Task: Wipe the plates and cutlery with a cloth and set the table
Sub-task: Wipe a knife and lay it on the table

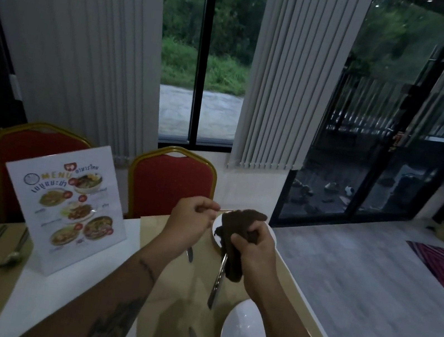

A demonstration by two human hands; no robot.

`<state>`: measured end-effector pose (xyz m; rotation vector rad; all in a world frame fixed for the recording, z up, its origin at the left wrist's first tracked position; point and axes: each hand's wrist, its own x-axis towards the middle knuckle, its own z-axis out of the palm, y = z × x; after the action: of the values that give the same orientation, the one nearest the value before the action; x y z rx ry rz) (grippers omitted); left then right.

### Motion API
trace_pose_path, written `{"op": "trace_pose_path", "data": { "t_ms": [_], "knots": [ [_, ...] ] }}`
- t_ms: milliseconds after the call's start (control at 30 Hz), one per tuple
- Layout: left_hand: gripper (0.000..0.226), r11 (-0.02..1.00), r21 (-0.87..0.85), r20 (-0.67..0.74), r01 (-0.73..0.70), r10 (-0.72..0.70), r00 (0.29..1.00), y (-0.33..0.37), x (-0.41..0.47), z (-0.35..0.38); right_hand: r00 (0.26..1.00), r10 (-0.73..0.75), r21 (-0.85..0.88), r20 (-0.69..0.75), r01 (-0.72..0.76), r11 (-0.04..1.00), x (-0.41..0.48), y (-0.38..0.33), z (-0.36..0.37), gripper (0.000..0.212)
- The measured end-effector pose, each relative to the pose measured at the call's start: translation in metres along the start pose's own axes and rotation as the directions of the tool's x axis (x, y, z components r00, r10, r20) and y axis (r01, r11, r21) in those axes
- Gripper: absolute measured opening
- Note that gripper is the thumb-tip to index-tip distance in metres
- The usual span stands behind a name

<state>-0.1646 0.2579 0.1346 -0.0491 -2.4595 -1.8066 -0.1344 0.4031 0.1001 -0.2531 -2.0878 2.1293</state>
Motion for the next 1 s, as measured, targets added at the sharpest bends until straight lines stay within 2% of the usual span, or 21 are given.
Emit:
{"op": "trace_pose_path", "data": {
  "t_ms": [133,300,433,500,567,633,700,833,933,1000],
  "knots": [
    [0.020,0.993,0.108,0.191,-0.042,0.021,0.981,0.010,0.002,-0.001,0.993,-0.060,-0.121,0.100,0.072,0.990,-0.015,0.001,-0.001,0.020],
    [0.011,0.999,0.026,0.410,0.041,-0.048,0.911,0.004,0.000,-0.006,0.979,-0.013,-0.043,0.204,0.023,0.999,-0.016,0.004,-0.011,0.035],
    [0.017,0.994,0.009,0.475,0.108,-0.099,0.874,0.001,0.003,-0.007,0.964,-0.052,-0.106,0.262,0.083,0.991,-0.014,0.006,-0.016,0.040],
    [0.014,0.997,0.029,0.466,0.078,-0.082,0.881,0.004,0.002,-0.008,0.955,-0.079,-0.141,0.284,0.123,0.982,-0.014,0.005,-0.016,0.041],
    [0.010,0.997,0.070,0.389,0.014,-0.040,0.920,0.007,0.001,-0.009,0.950,-0.120,-0.156,0.290,0.170,0.973,-0.013,0.003,-0.017,0.035],
    [0.012,1.000,0.031,0.264,-0.001,-0.008,0.965,0.009,0.001,-0.008,0.945,-0.186,-0.180,0.268,0.239,0.954,-0.012,0.002,-0.014,0.025],
    [0.014,0.999,-0.051,0.122,0.012,-0.005,0.993,0.011,0.003,-0.008,0.932,-0.242,-0.233,0.269,0.307,0.923,-0.010,0.004,-0.011,0.028],
    [0.015,0.992,-0.127,-0.081,0.003,-0.013,0.997,0.014,0.006,-0.016,0.905,-0.247,-0.298,0.347,0.357,0.885,-0.009,0.014,-0.015,0.035],
    [0.016,0.988,-0.151,-0.038,0.037,-0.043,0.998,0.005,0.004,-0.023,0.914,-0.201,-0.360,0.353,0.330,0.872,-0.004,0.018,-0.029,0.036],
    [0.022,1.000,-0.013,0.088,-0.010,0.011,0.996,-0.006,0.001,-0.025,0.921,-0.169,-0.402,0.351,0.311,0.861,-0.001,0.016,-0.040,0.038]
  ]
}}
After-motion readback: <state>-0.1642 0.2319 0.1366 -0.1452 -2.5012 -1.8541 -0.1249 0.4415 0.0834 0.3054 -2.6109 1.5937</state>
